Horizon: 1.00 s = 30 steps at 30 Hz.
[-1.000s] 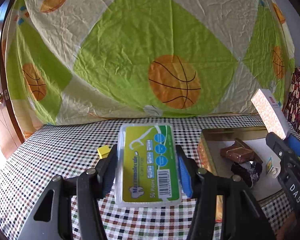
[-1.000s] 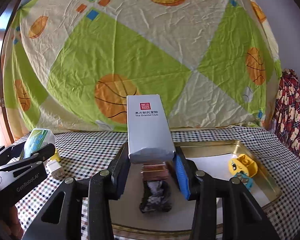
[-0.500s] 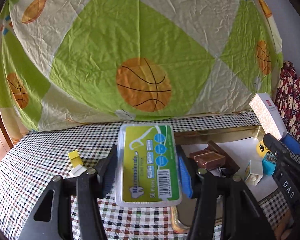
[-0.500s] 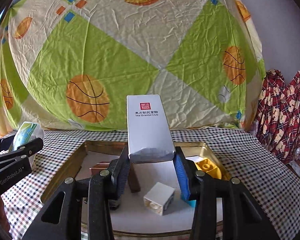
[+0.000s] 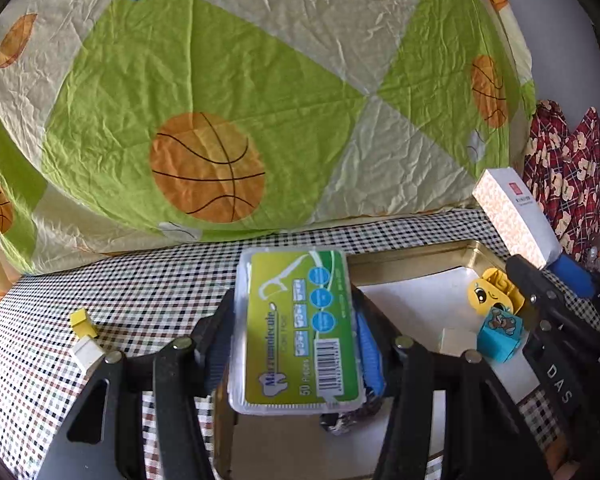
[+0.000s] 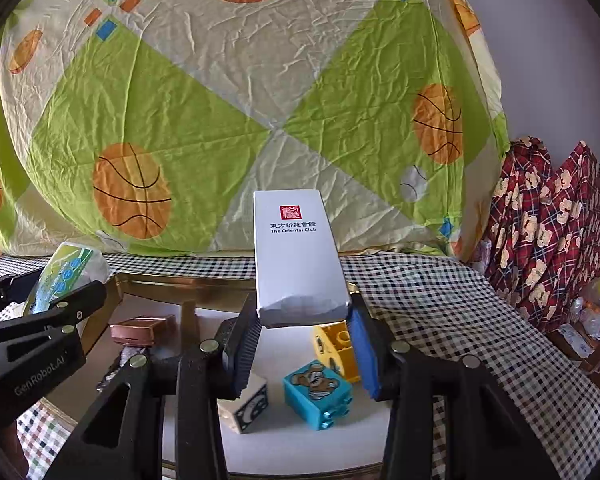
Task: Organize rigid objects
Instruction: 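Lower the green floss box and white logo box into the tin tray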
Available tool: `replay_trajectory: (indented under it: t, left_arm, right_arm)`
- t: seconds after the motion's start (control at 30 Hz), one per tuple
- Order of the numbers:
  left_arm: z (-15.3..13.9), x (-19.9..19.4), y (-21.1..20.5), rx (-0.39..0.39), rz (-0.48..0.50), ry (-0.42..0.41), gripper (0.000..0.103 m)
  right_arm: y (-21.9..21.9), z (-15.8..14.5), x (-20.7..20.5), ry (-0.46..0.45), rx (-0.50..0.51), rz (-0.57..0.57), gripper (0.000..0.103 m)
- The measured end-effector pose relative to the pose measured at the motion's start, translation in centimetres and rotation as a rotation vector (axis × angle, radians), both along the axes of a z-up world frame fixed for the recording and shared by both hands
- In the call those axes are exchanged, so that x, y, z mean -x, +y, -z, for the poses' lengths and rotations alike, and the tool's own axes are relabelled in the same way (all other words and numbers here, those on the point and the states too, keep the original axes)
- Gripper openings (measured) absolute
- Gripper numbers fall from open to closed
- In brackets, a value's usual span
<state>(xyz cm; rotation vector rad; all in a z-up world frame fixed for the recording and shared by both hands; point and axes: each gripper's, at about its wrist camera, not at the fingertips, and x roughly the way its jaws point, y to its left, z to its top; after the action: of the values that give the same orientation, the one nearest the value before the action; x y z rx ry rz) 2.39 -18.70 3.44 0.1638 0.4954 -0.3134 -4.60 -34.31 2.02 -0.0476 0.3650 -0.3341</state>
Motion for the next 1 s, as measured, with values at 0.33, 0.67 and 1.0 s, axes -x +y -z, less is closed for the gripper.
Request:
replay_trajectory:
  t: [0.33,0.67,1.0]
  left_arm:
    - [1.0,-0.3,-2.5,0.011,0.02,0.027,0.054]
    - [1.7,-0.9,-3.8,-0.009,0.026,0.054,0.054]
    - [2.6,-1.7,-4.1,-0.029,0.015,0.082,0.054]
  right_arm:
    - [-0.5,0.3,-1.0,0.056,0.008,0.015,0.046]
    - [-0.8,0.6,-1.6,0.092,-0.019,0.019,0.046]
    - [-0.9,1.1,-2.6,0.157,-0.045,-0.004,0.046]
